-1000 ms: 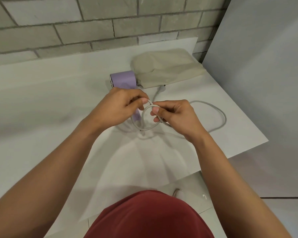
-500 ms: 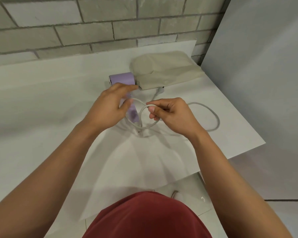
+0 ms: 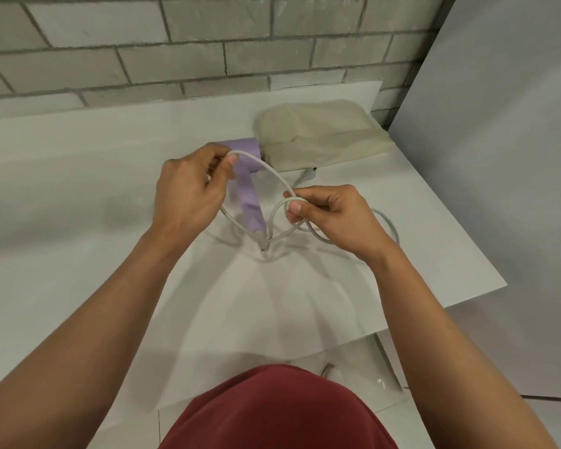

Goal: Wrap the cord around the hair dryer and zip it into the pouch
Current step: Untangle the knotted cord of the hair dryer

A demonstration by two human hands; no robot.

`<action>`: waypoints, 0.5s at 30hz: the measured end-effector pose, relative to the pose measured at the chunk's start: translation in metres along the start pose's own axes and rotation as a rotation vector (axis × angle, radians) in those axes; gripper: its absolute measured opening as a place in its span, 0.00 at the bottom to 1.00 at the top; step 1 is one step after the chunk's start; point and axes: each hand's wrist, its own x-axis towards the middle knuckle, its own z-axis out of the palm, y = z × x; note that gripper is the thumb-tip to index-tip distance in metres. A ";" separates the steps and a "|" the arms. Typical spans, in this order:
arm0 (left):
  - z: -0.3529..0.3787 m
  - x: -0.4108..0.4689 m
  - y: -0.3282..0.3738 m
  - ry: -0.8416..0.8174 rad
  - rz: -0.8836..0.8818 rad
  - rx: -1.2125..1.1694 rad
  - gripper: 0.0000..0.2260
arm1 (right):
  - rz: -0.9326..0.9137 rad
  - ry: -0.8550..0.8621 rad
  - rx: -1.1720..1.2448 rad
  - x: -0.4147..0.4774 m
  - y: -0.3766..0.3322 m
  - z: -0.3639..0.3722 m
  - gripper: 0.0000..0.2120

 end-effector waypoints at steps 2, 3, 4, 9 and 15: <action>-0.001 -0.001 -0.001 0.004 -0.076 -0.068 0.10 | -0.014 0.002 0.002 0.003 -0.002 0.002 0.06; -0.001 -0.001 -0.003 -0.005 -0.088 -0.051 0.10 | -0.020 0.001 -0.010 0.005 -0.003 0.003 0.07; -0.001 -0.001 -0.006 -0.021 -0.077 -0.002 0.10 | -0.026 -0.005 -0.029 0.007 -0.005 0.004 0.07; -0.008 0.005 -0.007 -0.203 0.278 0.277 0.25 | -0.067 -0.081 -0.121 0.009 -0.009 0.006 0.10; 0.002 0.005 0.013 -0.370 0.575 0.378 0.20 | -0.082 -0.064 -0.117 0.006 -0.009 0.006 0.10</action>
